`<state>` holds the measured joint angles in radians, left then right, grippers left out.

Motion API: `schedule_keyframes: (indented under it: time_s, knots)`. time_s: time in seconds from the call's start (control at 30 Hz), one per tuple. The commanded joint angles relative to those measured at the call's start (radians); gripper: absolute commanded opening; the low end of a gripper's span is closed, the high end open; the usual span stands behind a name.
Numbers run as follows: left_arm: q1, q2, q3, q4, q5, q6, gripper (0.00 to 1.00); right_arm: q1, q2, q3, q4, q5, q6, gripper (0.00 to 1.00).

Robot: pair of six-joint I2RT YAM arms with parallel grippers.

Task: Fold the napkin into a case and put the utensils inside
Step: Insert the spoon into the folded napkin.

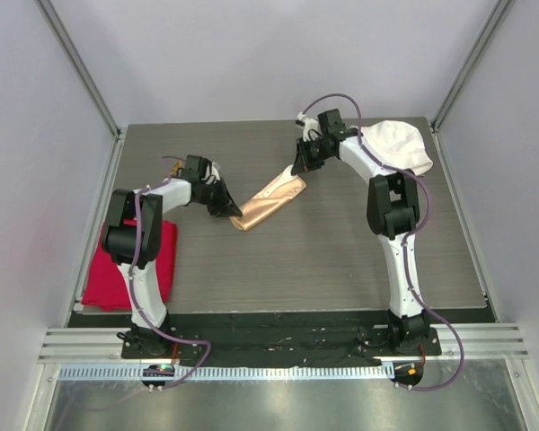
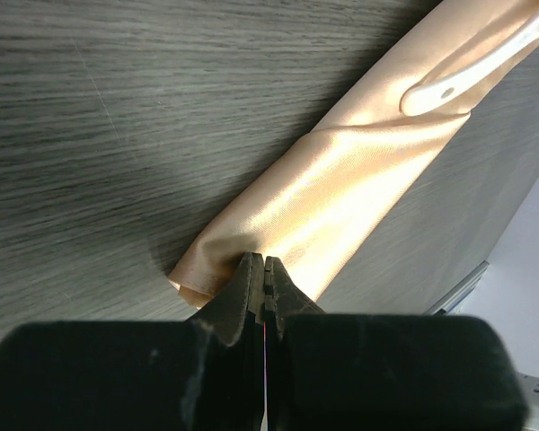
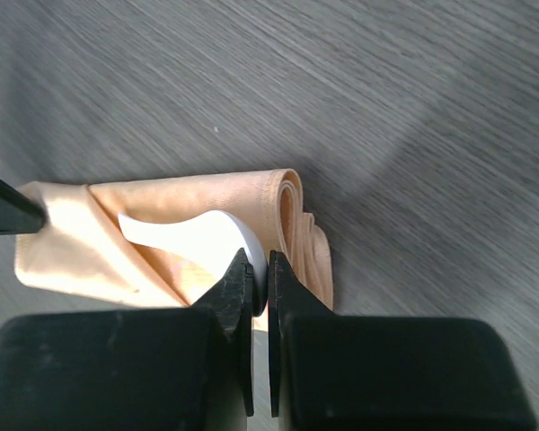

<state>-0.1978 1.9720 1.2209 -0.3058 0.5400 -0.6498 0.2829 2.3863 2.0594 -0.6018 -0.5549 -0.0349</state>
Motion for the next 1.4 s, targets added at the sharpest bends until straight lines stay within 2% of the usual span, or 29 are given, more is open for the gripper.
schedule_keyframes:
  time_s: [0.0, 0.33, 0.9, 1.13, 1.23, 1.27, 1.33, 1.37]
  knots:
    - [0.005, -0.022, 0.026, 0.013, -0.02, 0.026, 0.01, 0.007, 0.019, 0.097, -0.061, 0.032, -0.054, 0.01]
    - [-0.006, 0.001, 0.022, 0.014, -0.026, 0.018, 0.01, 0.048, 0.051, 0.13, -0.116, 0.023, -0.092, 0.01]
    - [-0.023, -0.005, 0.008, 0.013, -0.045, 0.013, 0.01, 0.125, 0.067, 0.11, -0.073, -0.053, 0.024, 0.01]
    - [-0.023, -0.025, 0.008, 0.014, -0.045, 0.013, 0.01, 0.144, 0.08, 0.091, -0.047, -0.071, 0.061, 0.05]
    - [-0.022, -0.045, 0.017, 0.005, -0.044, 0.01, 0.02, 0.142, 0.077, 0.079, -0.044, -0.077, 0.07, 0.15]
    - [-0.023, -0.051, 0.02, 0.001, -0.048, 0.009, 0.04, 0.141, 0.073, 0.077, -0.044, -0.073, 0.076, 0.26]
    - [-0.02, -0.079, 0.029, -0.021, -0.057, 0.009, 0.1, 0.136, 0.056, 0.052, -0.03, -0.041, 0.089, 0.37]
    - [-0.022, -0.094, 0.034, -0.027, -0.058, 0.009, 0.13, 0.131, 0.036, 0.042, -0.021, -0.03, 0.105, 0.48]
